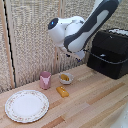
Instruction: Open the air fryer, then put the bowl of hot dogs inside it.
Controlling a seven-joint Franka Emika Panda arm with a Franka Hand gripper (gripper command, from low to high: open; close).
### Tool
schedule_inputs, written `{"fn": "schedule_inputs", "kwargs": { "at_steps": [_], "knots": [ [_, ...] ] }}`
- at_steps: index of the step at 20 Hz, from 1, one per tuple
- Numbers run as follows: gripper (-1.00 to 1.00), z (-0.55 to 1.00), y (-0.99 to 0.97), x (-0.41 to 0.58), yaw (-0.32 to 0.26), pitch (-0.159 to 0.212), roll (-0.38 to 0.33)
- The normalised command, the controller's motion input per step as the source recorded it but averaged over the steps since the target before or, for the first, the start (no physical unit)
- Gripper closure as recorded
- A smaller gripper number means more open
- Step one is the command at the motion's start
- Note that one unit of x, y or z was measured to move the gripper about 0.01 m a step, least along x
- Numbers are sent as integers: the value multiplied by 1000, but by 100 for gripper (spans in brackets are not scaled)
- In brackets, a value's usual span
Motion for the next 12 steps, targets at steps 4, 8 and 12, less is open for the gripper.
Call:
{"fn": "schedule_inputs", "kwargs": {
  "at_steps": [4,8,12],
  "knots": [
    [-100,-307,-398,0,84,-89,-266],
    [-100,-407,-451,-8,103,-102,-234],
    [-100,-391,-479,-79,80,-111,-216]
  ]
}}
